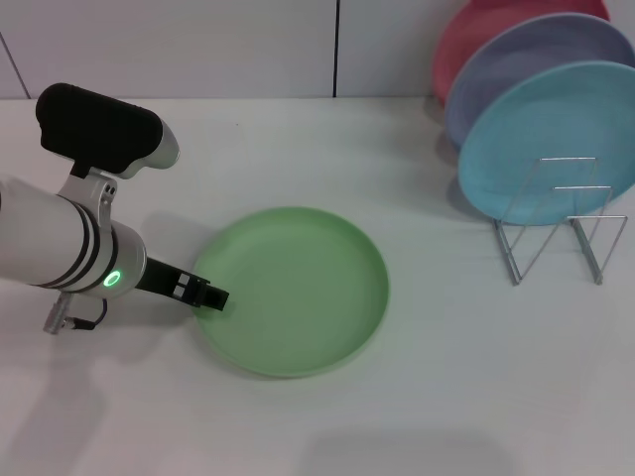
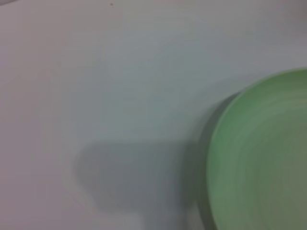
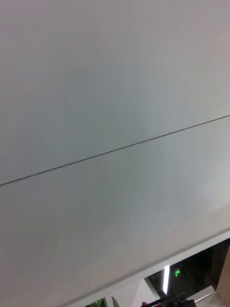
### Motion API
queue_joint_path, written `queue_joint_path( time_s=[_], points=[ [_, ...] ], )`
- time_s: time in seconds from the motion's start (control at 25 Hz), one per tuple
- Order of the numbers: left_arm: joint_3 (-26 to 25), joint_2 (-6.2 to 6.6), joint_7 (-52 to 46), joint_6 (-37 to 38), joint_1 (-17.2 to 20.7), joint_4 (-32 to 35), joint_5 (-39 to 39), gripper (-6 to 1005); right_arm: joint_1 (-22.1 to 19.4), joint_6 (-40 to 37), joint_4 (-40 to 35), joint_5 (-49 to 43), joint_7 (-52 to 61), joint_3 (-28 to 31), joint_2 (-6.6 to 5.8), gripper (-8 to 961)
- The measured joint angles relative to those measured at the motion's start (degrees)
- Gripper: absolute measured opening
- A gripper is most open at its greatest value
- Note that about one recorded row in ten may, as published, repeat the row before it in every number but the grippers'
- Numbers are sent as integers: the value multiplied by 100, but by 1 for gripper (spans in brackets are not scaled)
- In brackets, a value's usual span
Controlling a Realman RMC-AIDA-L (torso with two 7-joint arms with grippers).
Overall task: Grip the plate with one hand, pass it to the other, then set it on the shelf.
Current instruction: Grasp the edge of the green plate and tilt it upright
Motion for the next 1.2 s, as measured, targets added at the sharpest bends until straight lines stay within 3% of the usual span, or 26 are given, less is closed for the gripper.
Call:
queue_joint_path(
  time_s=[0.96, 1.2],
  points=[
    [54, 5, -49, -47, -243, 215, -10, 728, 4, 13, 0, 0, 0, 0, -1, 818],
    [53, 9, -49, -58, -279, 275, -10, 524, 17, 17, 0, 0, 0, 0, -7, 817]
  ],
)
